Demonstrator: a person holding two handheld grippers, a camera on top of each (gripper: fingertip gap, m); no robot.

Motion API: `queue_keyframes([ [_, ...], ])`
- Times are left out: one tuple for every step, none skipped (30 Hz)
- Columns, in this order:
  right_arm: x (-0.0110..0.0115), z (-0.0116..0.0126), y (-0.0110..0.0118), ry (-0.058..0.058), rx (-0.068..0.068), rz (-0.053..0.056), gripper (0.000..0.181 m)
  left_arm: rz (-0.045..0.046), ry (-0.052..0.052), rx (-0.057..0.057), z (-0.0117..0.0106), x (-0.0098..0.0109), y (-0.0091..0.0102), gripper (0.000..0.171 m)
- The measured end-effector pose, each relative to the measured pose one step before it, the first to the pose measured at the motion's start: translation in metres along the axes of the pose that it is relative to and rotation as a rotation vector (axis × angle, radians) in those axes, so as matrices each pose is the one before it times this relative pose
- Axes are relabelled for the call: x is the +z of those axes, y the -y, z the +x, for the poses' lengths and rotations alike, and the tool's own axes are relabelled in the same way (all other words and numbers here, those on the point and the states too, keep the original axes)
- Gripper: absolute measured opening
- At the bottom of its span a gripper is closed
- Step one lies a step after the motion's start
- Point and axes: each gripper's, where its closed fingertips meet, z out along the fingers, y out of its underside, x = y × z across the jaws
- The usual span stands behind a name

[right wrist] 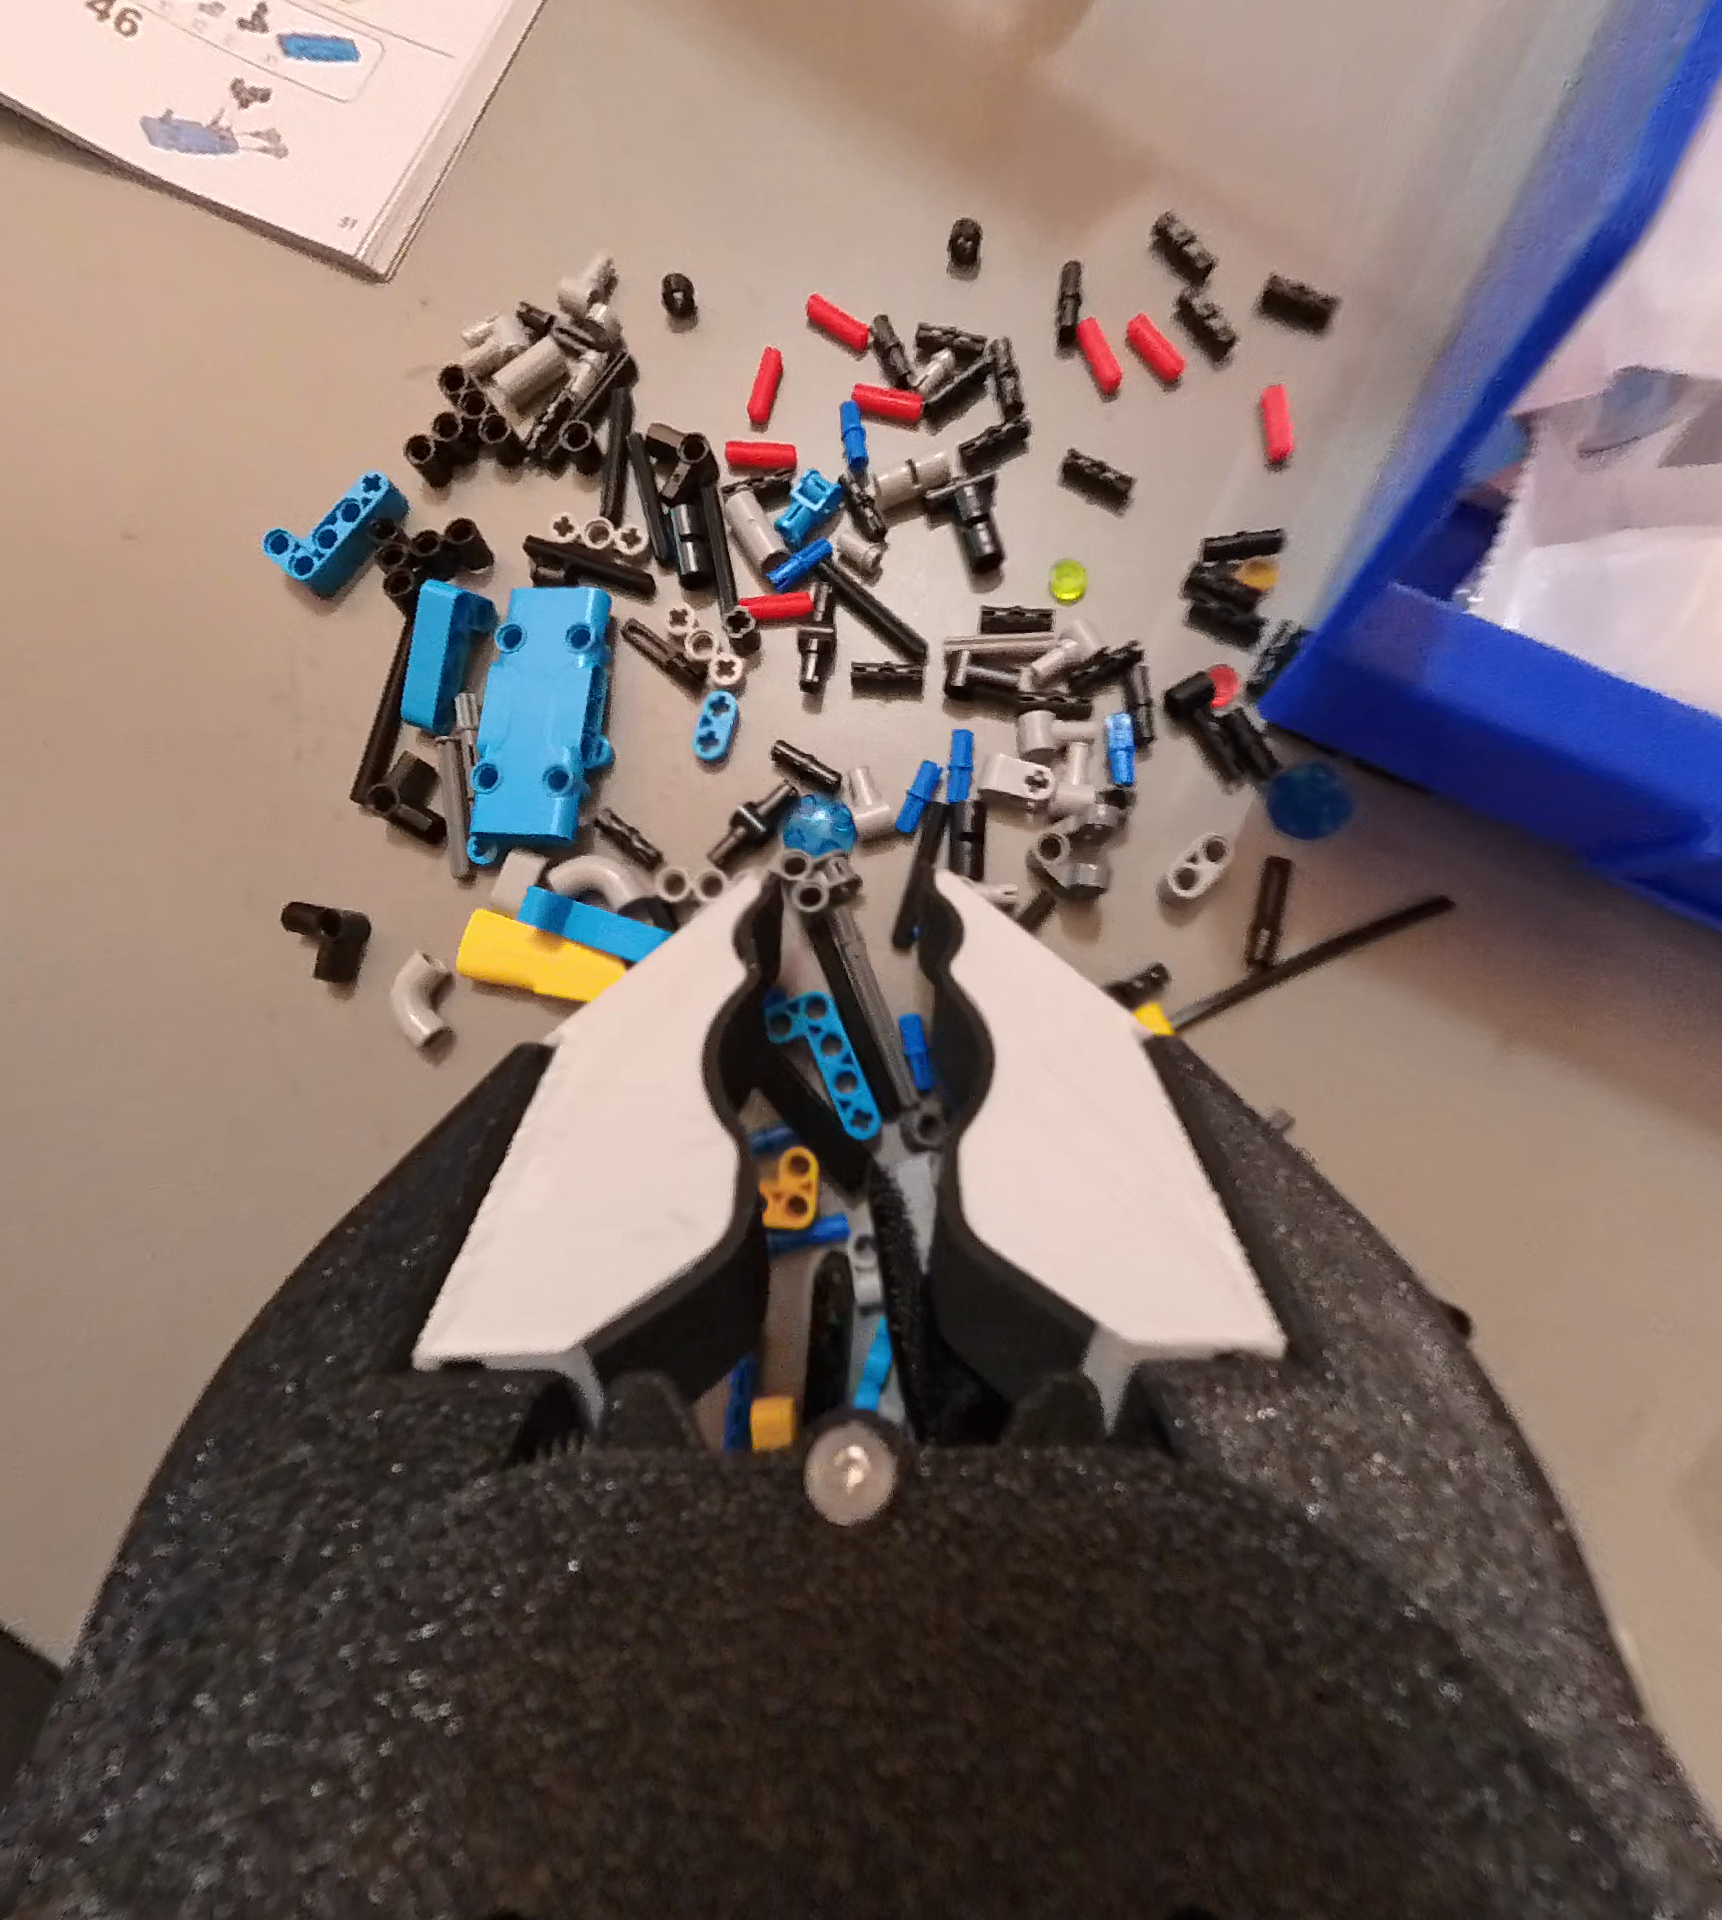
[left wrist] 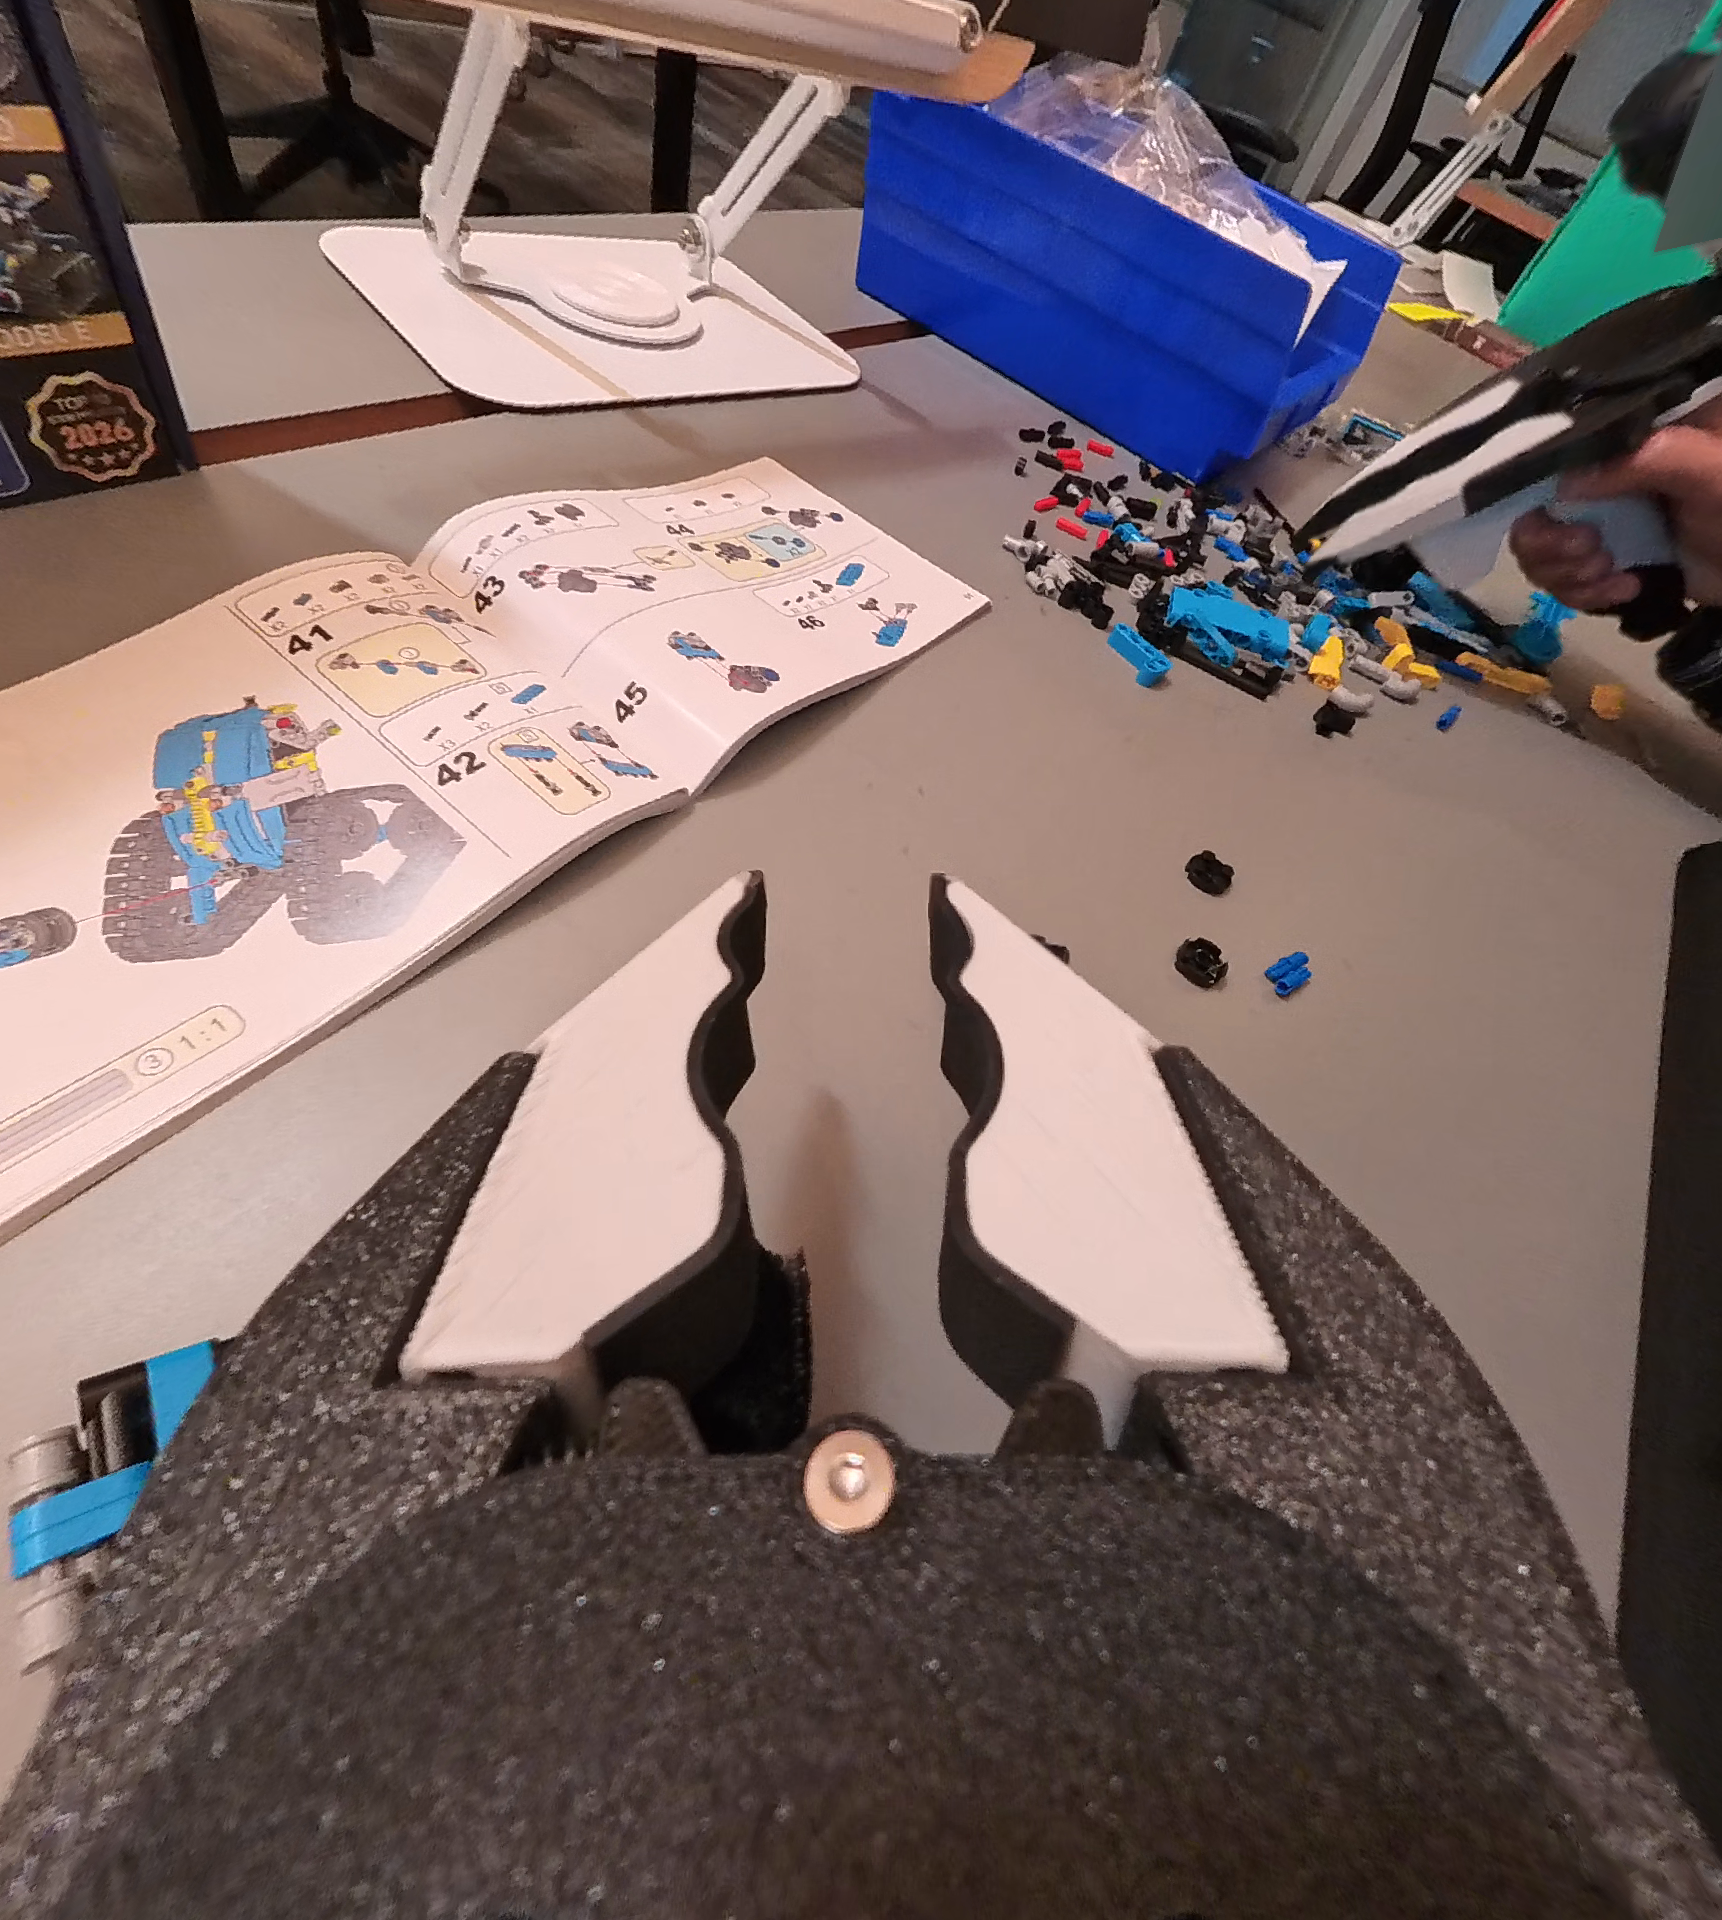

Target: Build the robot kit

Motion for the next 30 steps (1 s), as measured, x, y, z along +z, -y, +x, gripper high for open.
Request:
queue_keyframes([
  [0.00480, -0.00073, 0.00017, 0.0087, 0.0060, -0.0044, 0.025, 0.00603, 0.0020, -0.0037, -0.00083, -0.00069, 0.00096, 0.031],
  [0.00418, -0.00056, -0.00016, 0.0068, 0.0060, -0.0086, 0.023, 0.00477, 0.0014, -0.0036, -0.00079, -0.00043, 0.00072, 0.031],
  [0.00327, -0.00222, 0.00071, 0.0113, -0.0032, -0.0066, 0.023, 0.00355, 0.0014, -0.0045, -0.00081, -0.00022, 0.00036, 0.031],
  [0.00200, -0.00120, 0.00160, -0.0006, -0.0027, -0.0033, 0.022, 0.00204, 0.0000, -0.0055, -0.00086, -0.00003, 0.00024, 0.031],
  [0.00145, -0.00173, 0.00061, 0.0013, -0.0051, -0.0082, 0.021, 0.00035, -0.0018, -0.0063, -0.00072, 0.00022, -0.00012, 0.031],
  [0.00129, -0.00225, 0.00009, 0.0053, -0.0040, -0.0084, 0.021, 0.00018, -0.0020, -0.0059, -0.00057, 0.00024, 0.00005, 0.031],
  [0.00141, -0.00080, -0.00055, 0.0010, 0.0015, -0.0086, 0.021, 0.00136, -0.0018, -0.0047, -0.00040, 0.00025, 0.00011, 0.031],
  [0.00078, -0.00042, -0.00048, 0.0025, 0.0004, -0.0086, 0.021, 0.00132, -0.0031, -0.0037, -0.00004, 0.00020, 0.00023, 0.031],
  [-0.00001, 0.00038, -0.00017, -0.0021, 0.0015, -0.0096, 0.021, 0.00043, -0.0022, -0.0025, 0.00004, 0.00016, 0.00003, 0.031],
  [-0.00024, 0.00082, -0.00026, -0.0023, 0.0026, -0.0108, 0.021, -0.00057, -0.0009, -0.0004, 0.00003, 0.00027, -0.00004, 0.031],
  [-0.00161, 0.00178, -0.00182, -0.0092, 0.0021, -0.0195, 0.021, -0.00074, -0.0007, 0.0025, 0.00037, 0.00010, 0.00004, 0.031],
  [-0.00251, 0.00208, -0.00238, -0.0193, -0.0082, -0.0203, 0.021, -0.00126, -0.0003, 0.0041, 0.00049, 0.00009, -0.00012, 0.031],
  [-0.00209, -0.00043, -0.00060, -0.0093, -0.0114, -0.0057, 0.021, -0.00062, 0.0012, 0.0031, 0.00021, -0.00002, -0.00016, 0.031],
  [-0.00118, -0.00163, 0.00158, 0.0014, -0.0025, 0.0089, 0.021, -0.00007, 0.0002, 0.0014, 0.00017, 0.00002, -0.00009, 0.031],
  [0.00020, -0.00302, 0.00082, 0.0165, 0.0039, 0.0043, 0.020, -0.00144, -0.0015, 0.0001, 0.00020, 0.00018, -0.00010, 0.031],
  [0.00136, -0.00041, -0.00218, 0.0103, 0.0047, -0.0162, 0.020, -0.00134, -0.0011, 0.0006, 0.00033, 0.00008, -0.00008, 0.031],
  [0.00069, 0.00196, -0.00132, 0.0041, 0.0045, -0.0090, 0.021, 0.00024, -0.0018, 0.0026, 0.00075, 0.00003, 0.00027, 0.031],
  [-0.00027, 0.00196, 0.00111, 0.0101, 0.0156, 0.0072, 0.020, -0.00032, -0.0023, 0.0046, 0.00117, 0.00004, 0.00006, 0.031],
  [-0.00015, 0.00346, 0.00064, -0.0043, 0.0070, 0.0001, 0.019, -0.00164, 0.0003, 0.0063, 0.00095, 0.00001, -0.00029, 0.031],
  [-0.00039, 0.00240, 0.00216, -0.0111, -0.0068, 0.0068, 0.019, -0.00321, 0.0014, 0.0073, 0.00061, 0.00011, -0.00049, 0.031],
  [-0.00019, -0.00078, 0.00311, 0.0036, -0.0052, 0.0098, 0.017, -0.00543, 0.0022, 0.0065, 0.00042, 0.00026, -0.00075, 0.031],
  [0.00092, -0.00130, 0.00138, 0.0034, -0.0052, -0.0037, 0.017, -0.00534, 0.0046, 0.0062, -0.00014, 0.00031, -0.00085, 0.031],
  [0.00186, -0.00003, -0.00007, -0.0077, -0.0130, -0.0115, 0.017, -0.00427, 0.0043, 0.0059, -0.00015, 0.00015, -0.00065, 0.031],
  [0.00215, 0.00027, -0.00018, -0.0081, -0.0114, -0.0103, 0.018, -0.00284, 0.0007, 0.0043, 0.00028, 0.00014, -0.00044, 0.031],
  [0.00221, -0.00146, -0.00025, 0.0067, -0.0025, -0.0083, 0.018, -0.00127, -0.0006, 0.0019, 0.00033, 0.00013, -0.00019, 0.031],
  [0.00146, -0.00139, 0.00077, 0.0109, 0.0019, -0.0003, 0.017, -0.00043, -0.0001, 0.0003, -0.00001, -0.00003, -0.00006, 0.031],
  [0.00024, 0.00150, 0.00034, -0.0048, 0.0026, -0.0021, 0.017, -0.00007, 0.0002, -0.0007, -0.00017, -0.00012, 0.00000, 0.031],
  [0.00031, 0.00201, -0.00085, -0.0084, -0.0019, -0.0063, 0.017, 0.00073, -0.0009, -0.0009, 0.00009, -0.00014, 0.00005, 0.031],
  [0.00070, -0.00029, -0.00077, 0.0054, -0.0002, -0.0031, 0.018, 0.00083, -0.0013, -0.0010, 0.00006, -0.00015, 0.00008, 0.031],
  [0.00137, -0.00127, -0.00207, 0.0073, -0.0048, -0.0092, 0.020, 0.00047, -0.0008, -0.0007, 0.00007, -0.00007, 0.00005, 0.031],
])
